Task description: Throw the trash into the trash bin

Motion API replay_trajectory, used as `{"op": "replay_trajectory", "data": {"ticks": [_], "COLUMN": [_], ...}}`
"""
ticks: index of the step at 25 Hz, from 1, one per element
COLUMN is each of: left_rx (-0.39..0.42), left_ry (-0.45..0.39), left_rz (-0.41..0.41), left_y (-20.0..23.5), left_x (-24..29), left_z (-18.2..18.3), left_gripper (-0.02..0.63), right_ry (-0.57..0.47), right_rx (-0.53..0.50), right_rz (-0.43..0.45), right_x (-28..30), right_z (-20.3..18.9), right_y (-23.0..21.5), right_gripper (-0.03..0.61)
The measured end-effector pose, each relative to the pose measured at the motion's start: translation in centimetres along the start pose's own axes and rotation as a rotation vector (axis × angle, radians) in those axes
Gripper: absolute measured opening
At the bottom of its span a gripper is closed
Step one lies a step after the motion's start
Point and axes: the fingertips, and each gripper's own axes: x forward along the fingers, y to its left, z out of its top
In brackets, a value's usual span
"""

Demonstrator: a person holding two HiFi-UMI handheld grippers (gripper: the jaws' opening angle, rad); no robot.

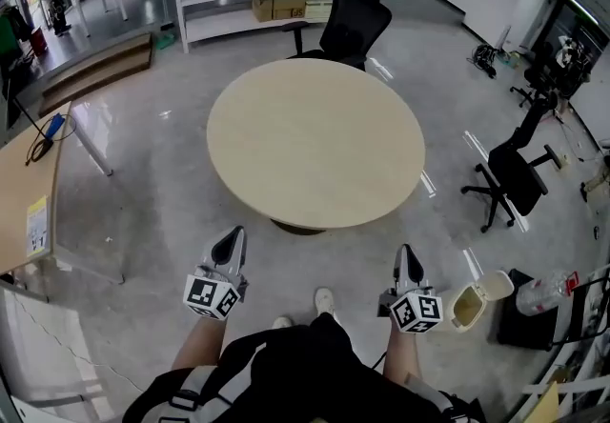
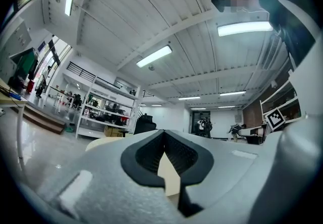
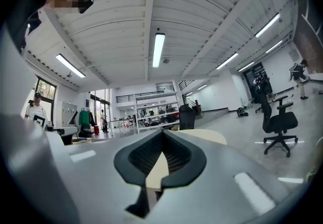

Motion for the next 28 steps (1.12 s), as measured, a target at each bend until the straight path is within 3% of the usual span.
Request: {"op": "replay_trajectory", "data": {"ticks": [6,14,28], "left_rx": [-0.004,-0.014,-0.065], "left_ry": [0.010,0.011,0.048], "left_rz": [-0.103,-0.166,-0.371], "left_y": [-2.5,-7.3,-22.6], "left_x": [1.1,3.9,8.1], "left_z": [-0.6,-1.0,-3.4], "left_gripper": [0.000,0.000,0.000], "right_ry": [-0.006,-0.054,-0.086], "right_rx": [-0.005,-0.013,-0.008], "right_rz": [-0.099,-0.178,-0.439], "right_x": [-4.0,-8.3,-23.6], "right_z": [-0.1,2.6,4.9], "right_y": [-2.0,-6.6,-18.2], "right_gripper": [0.002,0.002,0.002]}}
